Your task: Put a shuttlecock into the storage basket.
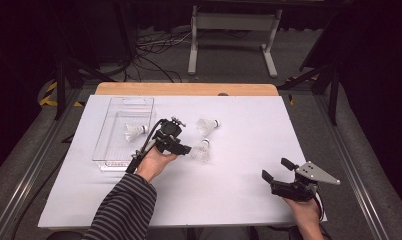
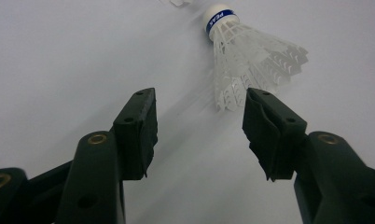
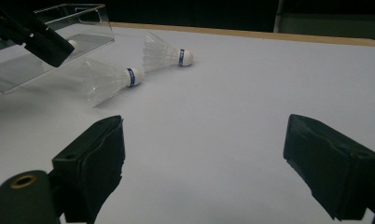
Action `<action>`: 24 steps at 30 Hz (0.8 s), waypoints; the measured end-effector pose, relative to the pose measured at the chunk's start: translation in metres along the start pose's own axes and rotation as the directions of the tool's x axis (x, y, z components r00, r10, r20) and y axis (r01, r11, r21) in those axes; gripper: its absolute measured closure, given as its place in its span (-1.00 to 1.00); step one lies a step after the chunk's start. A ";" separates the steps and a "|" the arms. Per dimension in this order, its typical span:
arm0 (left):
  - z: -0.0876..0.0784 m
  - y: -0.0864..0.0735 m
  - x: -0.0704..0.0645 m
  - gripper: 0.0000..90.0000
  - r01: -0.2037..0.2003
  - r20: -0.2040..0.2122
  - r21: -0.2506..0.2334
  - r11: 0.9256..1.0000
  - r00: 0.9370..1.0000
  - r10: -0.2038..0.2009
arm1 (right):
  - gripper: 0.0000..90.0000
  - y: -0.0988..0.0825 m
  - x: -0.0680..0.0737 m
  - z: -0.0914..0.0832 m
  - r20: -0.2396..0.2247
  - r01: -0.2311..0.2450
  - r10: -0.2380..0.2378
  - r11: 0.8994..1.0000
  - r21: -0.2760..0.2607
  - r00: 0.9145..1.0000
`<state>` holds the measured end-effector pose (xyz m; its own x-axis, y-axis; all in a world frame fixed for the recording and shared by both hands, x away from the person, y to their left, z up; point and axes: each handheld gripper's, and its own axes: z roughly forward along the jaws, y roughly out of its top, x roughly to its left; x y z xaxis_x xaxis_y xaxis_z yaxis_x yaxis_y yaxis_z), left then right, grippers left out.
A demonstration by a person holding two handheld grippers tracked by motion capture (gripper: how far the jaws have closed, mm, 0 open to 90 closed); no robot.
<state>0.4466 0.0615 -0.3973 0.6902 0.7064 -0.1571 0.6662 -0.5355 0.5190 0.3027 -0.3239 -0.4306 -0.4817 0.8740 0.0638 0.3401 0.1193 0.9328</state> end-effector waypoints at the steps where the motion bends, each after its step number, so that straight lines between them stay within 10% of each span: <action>1: 0.001 0.000 0.000 0.03 -0.002 0.003 0.003 1.000 1.000 0.002 | -0.70 0.000 0.000 0.000 0.000 0.000 0.000 1.000 0.000 1.000; 24: 0.025 0.011 -0.005 0.22 -0.023 -0.011 0.074 0.997 1.000 0.024 | -0.70 0.000 0.000 0.001 -0.001 -0.003 0.003 1.000 0.003 1.000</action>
<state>0.4570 0.0405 -0.4118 0.7027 0.6984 -0.1360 0.6695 -0.5842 0.4588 0.3034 -0.3237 -0.4311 -0.4811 0.8741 0.0672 0.3445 0.1180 0.9313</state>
